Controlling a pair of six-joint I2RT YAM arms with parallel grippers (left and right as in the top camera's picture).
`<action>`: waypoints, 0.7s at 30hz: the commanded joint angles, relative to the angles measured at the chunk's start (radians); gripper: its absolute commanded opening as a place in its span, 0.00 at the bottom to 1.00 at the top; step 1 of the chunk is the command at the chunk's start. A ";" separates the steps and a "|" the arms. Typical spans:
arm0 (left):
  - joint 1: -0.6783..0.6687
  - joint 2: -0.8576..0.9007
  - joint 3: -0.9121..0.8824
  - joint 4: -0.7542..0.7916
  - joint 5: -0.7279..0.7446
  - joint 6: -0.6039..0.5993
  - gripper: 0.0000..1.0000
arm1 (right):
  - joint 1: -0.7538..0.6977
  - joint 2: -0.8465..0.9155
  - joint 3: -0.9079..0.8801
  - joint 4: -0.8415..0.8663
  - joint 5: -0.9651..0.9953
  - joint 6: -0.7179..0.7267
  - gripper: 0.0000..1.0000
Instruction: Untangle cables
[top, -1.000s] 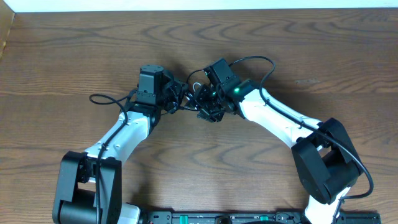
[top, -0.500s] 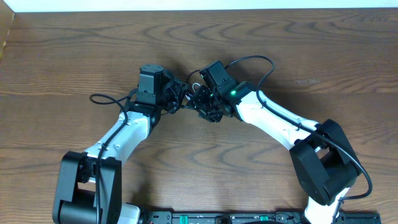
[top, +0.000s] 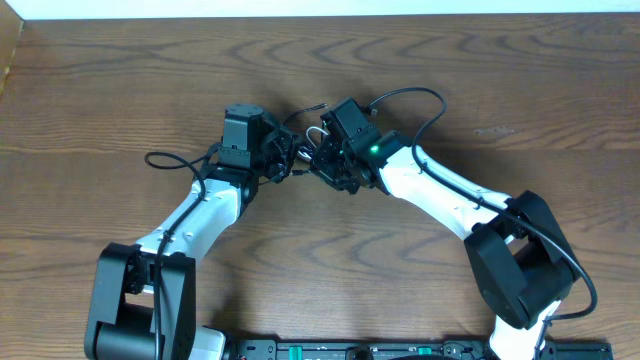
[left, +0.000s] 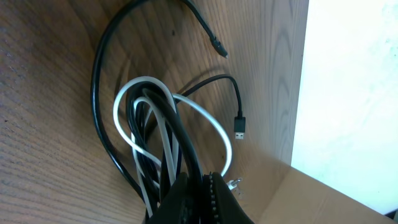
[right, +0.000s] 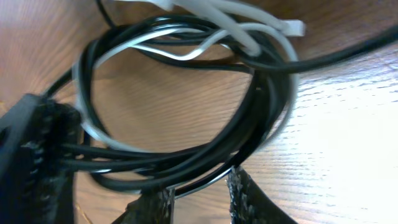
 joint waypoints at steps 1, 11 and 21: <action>0.004 -0.002 0.011 -0.005 0.005 -0.005 0.07 | 0.000 0.038 -0.010 -0.025 0.060 0.002 0.21; 0.004 -0.002 0.011 -0.005 0.005 -0.005 0.07 | -0.012 0.039 -0.010 -0.042 0.122 -0.063 0.01; 0.004 -0.002 0.011 0.040 0.005 0.254 0.08 | -0.066 0.033 -0.009 -0.087 0.114 -0.480 0.01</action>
